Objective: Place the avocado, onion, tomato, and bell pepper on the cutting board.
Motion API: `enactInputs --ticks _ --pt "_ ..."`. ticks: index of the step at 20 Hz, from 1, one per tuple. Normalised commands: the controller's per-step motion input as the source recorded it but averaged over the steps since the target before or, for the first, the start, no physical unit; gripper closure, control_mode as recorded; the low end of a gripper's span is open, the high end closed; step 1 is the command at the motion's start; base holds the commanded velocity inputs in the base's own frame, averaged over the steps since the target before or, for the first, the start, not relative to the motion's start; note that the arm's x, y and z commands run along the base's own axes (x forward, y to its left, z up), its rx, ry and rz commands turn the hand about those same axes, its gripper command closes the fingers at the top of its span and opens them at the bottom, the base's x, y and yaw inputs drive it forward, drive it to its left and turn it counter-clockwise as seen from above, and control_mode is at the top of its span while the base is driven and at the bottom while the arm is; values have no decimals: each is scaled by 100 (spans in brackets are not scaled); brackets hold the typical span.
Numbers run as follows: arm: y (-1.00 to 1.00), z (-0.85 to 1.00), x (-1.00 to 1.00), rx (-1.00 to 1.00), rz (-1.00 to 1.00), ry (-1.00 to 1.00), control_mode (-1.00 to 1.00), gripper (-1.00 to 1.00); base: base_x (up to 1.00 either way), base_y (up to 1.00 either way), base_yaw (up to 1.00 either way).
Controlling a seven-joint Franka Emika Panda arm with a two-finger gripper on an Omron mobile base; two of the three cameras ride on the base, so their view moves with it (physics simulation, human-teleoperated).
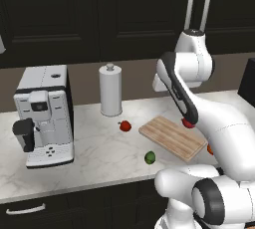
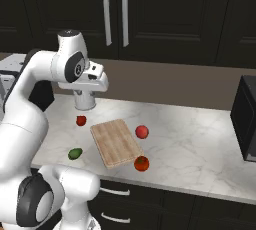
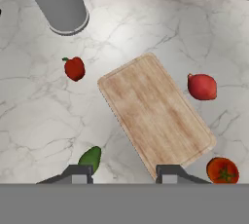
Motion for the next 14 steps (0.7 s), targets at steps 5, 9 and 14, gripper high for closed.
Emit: enactInputs --ticks 5,9,14 --pt "4 0 -23 0 0 0 -100 -100 0 0 0" --pt "8 0 -66 1 0 0 -100 -100 0 0 0" --pt "7 0 -80 6 0 -2 -100 -100 0 0 0"
